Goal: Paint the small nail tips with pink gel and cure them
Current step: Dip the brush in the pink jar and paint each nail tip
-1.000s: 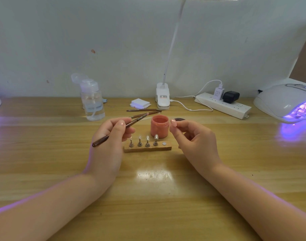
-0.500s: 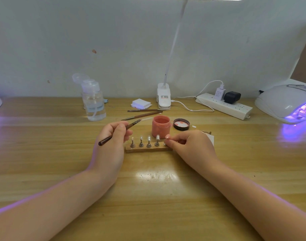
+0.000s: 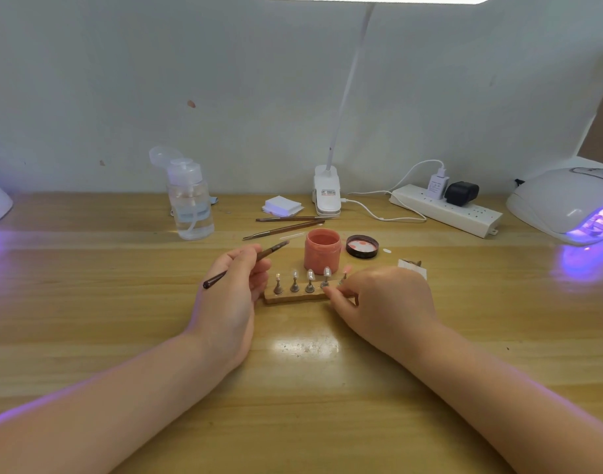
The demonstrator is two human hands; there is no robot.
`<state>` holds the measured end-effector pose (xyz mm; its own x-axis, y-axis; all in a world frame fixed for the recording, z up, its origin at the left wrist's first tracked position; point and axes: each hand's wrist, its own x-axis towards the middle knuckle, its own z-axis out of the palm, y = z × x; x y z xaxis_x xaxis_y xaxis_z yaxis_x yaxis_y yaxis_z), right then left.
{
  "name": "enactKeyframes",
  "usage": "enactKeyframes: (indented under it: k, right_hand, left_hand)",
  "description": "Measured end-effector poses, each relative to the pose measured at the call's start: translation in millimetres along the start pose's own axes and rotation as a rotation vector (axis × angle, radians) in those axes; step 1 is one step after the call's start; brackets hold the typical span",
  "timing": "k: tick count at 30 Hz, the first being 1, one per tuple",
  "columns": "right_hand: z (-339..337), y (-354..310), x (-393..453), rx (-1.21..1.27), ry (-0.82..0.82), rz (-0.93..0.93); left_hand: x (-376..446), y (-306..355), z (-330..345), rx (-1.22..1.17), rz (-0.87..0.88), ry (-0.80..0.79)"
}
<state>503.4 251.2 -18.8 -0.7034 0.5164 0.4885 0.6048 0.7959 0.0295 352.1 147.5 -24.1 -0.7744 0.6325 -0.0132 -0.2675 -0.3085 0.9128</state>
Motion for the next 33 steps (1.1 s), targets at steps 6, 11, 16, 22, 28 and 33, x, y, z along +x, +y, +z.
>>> enactKeyframes:
  k: [6, 11, 16, 22, 28, 33]
  right_hand:
    - [-0.8, -1.5, 3.4, -0.06, -0.085, 0.065]
    - [3.6, -0.6, 5.3, -0.022, -0.088, 0.114]
    - [6.9, 1.4, 7.0, 0.07, -0.095, 0.117]
    - [5.7, 1.2, 2.5, 0.066, -0.043, 0.067]
    - [2.4, 2.0, 0.6, 0.091, -0.011, 0.03]
    - [2.8, 1.4, -0.9, 0.103, -0.022, 0.011]
  left_hand:
    - [-6.9, 2.6, 5.4, -0.036, -0.014, -0.071]
    - [-10.9, 2.2, 5.0, 0.01, 0.019, -0.132]
    - [-10.6, 2.1, 4.0, 0.036, 0.051, -0.13]
    - [-11.2, 1.2, 2.5, 0.065, 0.069, -0.14]
    - [-11.2, 0.3, 1.6, 0.124, 0.098, -0.155]
    - [-5.7, 12.1, 3.2, 0.414, 0.39, -0.178]
